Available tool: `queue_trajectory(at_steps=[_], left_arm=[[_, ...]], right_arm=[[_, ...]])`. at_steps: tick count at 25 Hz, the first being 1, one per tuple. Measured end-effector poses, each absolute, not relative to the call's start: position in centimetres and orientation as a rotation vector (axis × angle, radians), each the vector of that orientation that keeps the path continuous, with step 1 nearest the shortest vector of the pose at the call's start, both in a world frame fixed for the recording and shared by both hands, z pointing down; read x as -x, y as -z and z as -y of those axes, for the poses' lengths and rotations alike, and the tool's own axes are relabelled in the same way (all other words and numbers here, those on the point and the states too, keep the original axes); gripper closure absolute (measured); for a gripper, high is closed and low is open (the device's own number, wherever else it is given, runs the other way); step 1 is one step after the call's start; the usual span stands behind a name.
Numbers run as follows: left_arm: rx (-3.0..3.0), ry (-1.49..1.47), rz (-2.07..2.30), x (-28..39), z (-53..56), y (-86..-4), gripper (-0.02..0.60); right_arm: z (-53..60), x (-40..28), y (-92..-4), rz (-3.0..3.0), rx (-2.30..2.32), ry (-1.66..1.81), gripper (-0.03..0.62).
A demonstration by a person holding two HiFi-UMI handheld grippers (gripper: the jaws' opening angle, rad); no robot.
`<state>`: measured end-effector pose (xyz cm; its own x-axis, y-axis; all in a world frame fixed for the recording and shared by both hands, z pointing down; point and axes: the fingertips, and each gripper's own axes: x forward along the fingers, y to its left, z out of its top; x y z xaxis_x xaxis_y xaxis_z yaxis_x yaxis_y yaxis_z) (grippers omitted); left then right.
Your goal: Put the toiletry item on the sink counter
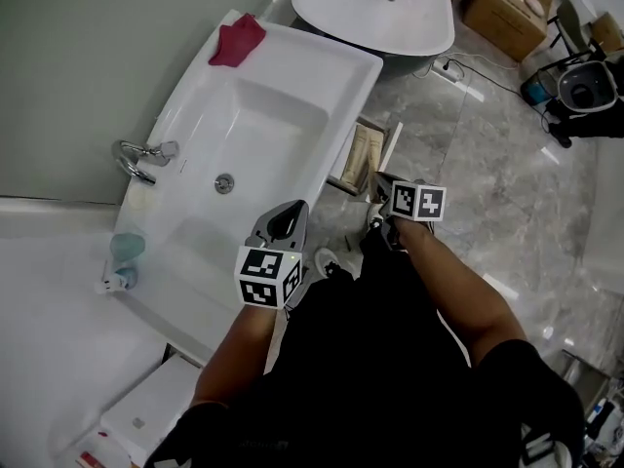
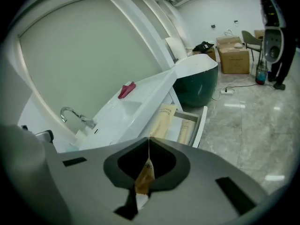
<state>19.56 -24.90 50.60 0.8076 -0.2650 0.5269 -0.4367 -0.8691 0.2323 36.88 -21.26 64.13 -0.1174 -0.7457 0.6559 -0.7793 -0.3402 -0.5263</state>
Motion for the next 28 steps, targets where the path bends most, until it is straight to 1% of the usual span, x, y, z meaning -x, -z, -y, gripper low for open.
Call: queue_trajectory(at_steps=[11,16,22,28], left_arm=[[-2.564,-0.751,0.639,-21.4,26.8,-52.1,0.578],[-2.512,-0.796,0.723,-21.7,28.7,-53.2,0.578],[-2.464,-0.867,0.730,-22.9,28.1,-55.4,0.578],[-2.421,-0.915,0.790,-22.1,28.3,-56.7,0.578]], right_arm=[[25.9,-40.7,-73.2,1.661,-2.019,-1.624,0.589],[28.4,-41.2,-77.7,1.648,-1.952,-1.686,0.589],[31.2,-41.5,-82.8,1.599,-1.957,-1.784,0.589],[33.5,-41.1,-86.0,1.604,-1.946,-1.799,0.589]])
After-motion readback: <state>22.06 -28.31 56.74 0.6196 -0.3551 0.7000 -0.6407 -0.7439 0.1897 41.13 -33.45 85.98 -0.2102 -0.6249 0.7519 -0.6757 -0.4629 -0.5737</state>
